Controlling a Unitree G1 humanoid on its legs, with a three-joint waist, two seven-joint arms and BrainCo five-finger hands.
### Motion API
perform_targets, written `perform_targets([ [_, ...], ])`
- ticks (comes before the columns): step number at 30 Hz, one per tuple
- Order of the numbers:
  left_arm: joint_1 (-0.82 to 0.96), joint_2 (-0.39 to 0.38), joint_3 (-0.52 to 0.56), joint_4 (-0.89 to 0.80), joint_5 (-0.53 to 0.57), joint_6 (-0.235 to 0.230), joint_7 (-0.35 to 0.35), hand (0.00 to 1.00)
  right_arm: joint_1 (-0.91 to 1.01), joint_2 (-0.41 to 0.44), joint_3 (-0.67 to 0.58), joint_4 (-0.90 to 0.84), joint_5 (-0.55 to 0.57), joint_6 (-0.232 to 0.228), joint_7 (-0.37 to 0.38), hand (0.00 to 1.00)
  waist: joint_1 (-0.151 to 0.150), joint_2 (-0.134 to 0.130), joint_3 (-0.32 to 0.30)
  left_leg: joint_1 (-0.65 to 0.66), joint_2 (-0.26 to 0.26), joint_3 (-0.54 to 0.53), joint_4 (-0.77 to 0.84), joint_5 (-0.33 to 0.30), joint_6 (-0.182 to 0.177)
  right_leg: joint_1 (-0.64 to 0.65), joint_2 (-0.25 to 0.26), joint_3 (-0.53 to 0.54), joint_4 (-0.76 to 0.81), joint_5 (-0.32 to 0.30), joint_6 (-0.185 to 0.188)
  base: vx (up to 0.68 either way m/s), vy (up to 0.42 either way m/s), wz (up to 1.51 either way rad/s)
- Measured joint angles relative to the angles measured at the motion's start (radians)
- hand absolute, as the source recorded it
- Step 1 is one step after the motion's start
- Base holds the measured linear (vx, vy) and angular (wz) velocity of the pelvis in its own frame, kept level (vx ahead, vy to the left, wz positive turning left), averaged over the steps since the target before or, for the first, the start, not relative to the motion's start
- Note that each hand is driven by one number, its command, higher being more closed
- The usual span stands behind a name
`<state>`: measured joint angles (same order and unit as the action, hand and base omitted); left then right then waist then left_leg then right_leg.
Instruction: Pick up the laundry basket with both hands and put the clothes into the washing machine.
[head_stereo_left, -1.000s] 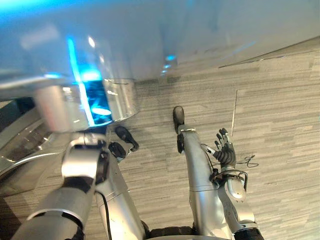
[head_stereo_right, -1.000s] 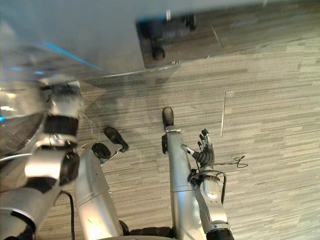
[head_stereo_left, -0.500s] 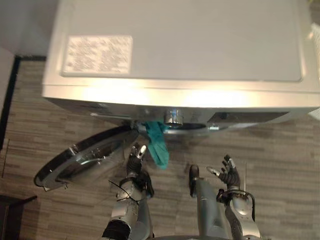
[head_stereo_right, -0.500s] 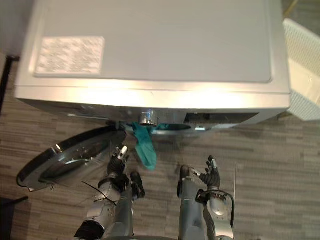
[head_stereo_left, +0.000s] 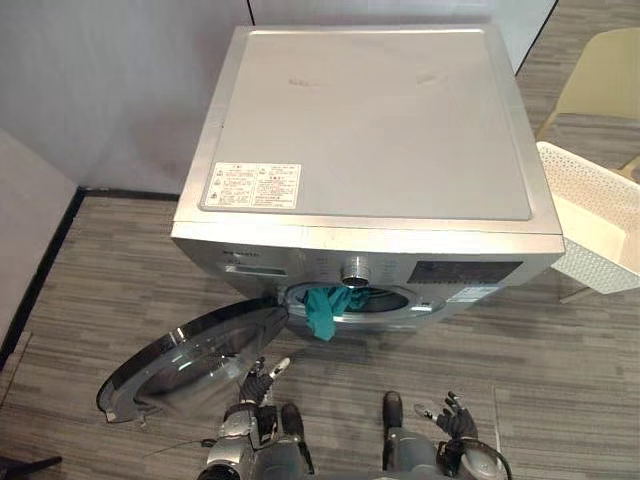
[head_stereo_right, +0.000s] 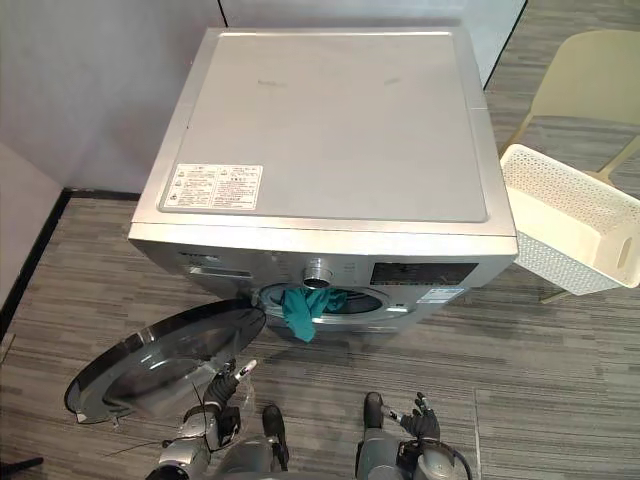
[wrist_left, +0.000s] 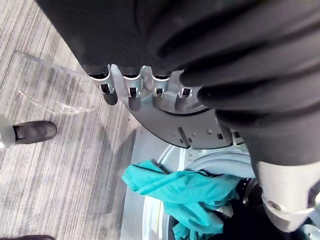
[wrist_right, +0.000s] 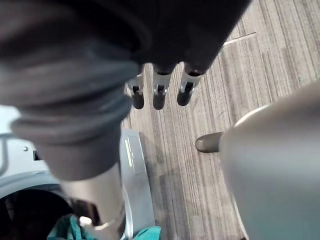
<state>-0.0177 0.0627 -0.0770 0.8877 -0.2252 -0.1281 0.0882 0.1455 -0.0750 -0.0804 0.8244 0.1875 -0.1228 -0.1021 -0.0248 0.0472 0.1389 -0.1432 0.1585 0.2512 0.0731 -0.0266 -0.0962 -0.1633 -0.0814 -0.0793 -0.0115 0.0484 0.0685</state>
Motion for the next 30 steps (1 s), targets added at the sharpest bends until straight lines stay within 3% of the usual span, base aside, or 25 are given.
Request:
perform_targets([
  [4, 0.001, 0.001, -0.004, 0.009, -0.011, 0.000, 0.000, 0.00, 0.001, 0.000, 0.002, 0.013, 0.000, 0.001, 0.000, 0.00, -0.012, -0.008, -0.006, -0.002, -0.008, 0.000, -0.009, -0.003, -0.006, -0.003, -0.004, 0.005, -0.027, 0.013, 0.011, -0.08, 0.013, -0.06],
  [8, -0.021, 0.003, -0.010, 0.004, -0.055, -0.006, -0.001, 0.00, -0.051, -0.020, 0.027, 0.010, -0.001, 0.001, 0.014, 0.00, -0.015, -0.008, 0.009, -0.107, -0.018, -0.020, 0.031, -0.007, -0.002, -0.105, -0.014, 0.013, 0.016, 0.023, 0.009, -0.05, 0.015, 0.00],
  [14, -0.086, 0.004, -0.039, -0.068, -0.109, -0.017, 0.002, 0.00, -0.263, -0.073, 0.119, -0.026, -0.003, -0.004, 0.013, 0.00, -0.007, 0.021, 0.158, -0.275, -0.021, -0.111, 0.201, -0.033, 0.035, -0.216, -0.033, -0.032, 0.140, 0.002, 0.008, -0.08, 0.034, 0.25],
  [19, -0.126, 0.000, -0.068, -0.195, -0.153, -0.038, 0.007, 0.00, -0.435, -0.074, 0.181, -0.106, 0.000, -0.014, -0.023, 0.00, 0.045, 0.022, 0.245, -0.445, -0.036, -0.149, 0.286, -0.047, 0.035, -0.407, -0.070, -0.058, 0.343, -0.080, 0.013, -0.14, 0.020, 0.30],
  [22, -0.156, -0.003, -0.088, -0.281, -0.227, -0.047, 0.007, 0.00, -0.517, -0.063, 0.198, -0.153, 0.013, -0.023, -0.050, 0.00, 0.057, 0.021, 0.284, -0.545, -0.038, -0.169, 0.325, -0.046, 0.036, -0.504, -0.092, -0.077, 0.414, -0.103, 0.014, -0.08, -0.018, 0.29],
  [30, -0.213, -0.040, -0.092, -0.470, -0.315, -0.080, 0.007, 0.00, -0.717, -0.090, 0.173, -0.181, 0.064, -0.026, -0.097, 0.00, 0.114, 0.018, 0.316, -0.760, -0.042, -0.214, 0.402, -0.037, 0.041, -0.681, -0.128, -0.136, 0.518, -0.149, -0.005, 0.04, 0.005, 0.25],
])
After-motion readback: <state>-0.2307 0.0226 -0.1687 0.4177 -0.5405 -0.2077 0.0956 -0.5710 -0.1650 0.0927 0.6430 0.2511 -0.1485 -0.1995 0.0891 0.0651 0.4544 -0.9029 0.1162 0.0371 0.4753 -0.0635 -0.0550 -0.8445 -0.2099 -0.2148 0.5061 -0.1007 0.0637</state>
